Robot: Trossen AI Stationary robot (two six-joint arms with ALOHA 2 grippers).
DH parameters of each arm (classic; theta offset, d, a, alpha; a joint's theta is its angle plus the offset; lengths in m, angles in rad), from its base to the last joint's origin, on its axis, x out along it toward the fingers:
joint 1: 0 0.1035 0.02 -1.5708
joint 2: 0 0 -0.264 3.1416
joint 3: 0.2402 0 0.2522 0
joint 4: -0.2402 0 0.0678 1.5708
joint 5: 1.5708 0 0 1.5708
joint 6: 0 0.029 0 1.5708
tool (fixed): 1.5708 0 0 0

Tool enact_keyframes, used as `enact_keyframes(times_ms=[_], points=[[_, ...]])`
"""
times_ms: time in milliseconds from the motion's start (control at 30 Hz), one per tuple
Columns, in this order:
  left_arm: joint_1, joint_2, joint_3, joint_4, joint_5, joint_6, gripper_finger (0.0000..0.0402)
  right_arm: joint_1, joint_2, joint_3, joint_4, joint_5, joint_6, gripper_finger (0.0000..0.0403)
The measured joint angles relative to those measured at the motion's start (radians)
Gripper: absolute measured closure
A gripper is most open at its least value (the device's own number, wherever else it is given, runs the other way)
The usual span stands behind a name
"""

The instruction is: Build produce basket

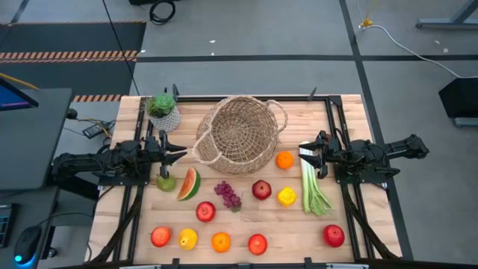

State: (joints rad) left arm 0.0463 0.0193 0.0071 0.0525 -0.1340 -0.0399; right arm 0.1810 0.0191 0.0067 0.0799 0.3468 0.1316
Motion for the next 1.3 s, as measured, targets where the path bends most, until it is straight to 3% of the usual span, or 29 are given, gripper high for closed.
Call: enact_keyframes(times_ms=[1300], points=[[0.0, 0.0, 0.0, 0.0, 0.0, 0.0, 0.0318, 0.0, 0.0, 0.0, 0.0, 0.0, 0.0, 0.0211]])
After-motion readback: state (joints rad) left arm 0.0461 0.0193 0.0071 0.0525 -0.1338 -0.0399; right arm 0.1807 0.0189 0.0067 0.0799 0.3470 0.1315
